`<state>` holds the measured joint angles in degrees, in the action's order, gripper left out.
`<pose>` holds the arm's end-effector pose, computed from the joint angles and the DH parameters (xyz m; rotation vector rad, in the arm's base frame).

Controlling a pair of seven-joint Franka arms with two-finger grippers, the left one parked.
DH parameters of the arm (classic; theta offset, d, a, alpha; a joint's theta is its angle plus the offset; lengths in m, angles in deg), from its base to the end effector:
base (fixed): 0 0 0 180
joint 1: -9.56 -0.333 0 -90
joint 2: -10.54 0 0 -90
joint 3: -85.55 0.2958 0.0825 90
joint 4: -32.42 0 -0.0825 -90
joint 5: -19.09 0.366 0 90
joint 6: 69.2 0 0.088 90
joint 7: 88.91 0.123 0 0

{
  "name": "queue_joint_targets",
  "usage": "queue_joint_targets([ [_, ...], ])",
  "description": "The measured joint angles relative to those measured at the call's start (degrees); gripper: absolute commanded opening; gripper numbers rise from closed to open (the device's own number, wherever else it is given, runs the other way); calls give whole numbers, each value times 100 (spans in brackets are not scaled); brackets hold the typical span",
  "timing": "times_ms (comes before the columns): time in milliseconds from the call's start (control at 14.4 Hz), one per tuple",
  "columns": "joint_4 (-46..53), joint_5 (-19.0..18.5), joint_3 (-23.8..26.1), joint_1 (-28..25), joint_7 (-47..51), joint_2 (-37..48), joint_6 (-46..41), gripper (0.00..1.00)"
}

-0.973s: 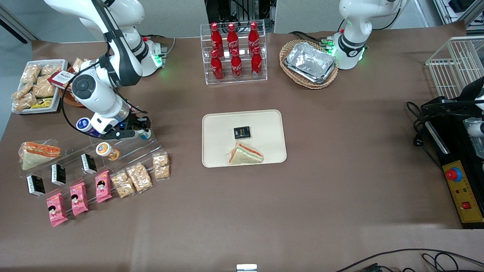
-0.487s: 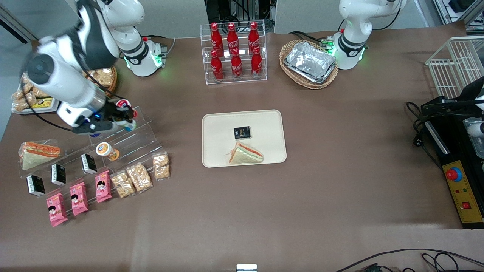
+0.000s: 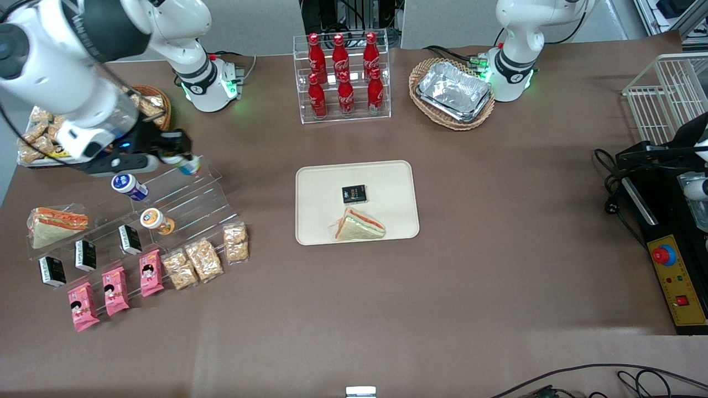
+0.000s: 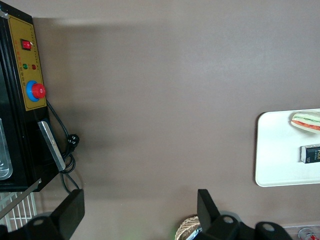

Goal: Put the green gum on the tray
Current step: 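Lift the green gum bottle and carry it over the cream tray, then lower the green gum bottle onto the tray beside the black card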

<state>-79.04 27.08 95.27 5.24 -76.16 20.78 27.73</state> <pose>0.4637 0.1364 0.5185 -3.0507 0.0053 0.1522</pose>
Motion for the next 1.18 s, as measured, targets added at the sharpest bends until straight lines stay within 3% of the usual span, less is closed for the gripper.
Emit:
queue_joint_targets([
  [348, 72, 47, 1592, -80, 2270, -200, 240, 0],
  [487, 24, 48, 1954, -96, 2741, -416, 593, 0],
  [765, -427, -7, 2359, -91, 3299, -1057, 1739, 0],
  [1182, -979, -597, 2515, -145, 3580, -2130, 3193, 0],
])
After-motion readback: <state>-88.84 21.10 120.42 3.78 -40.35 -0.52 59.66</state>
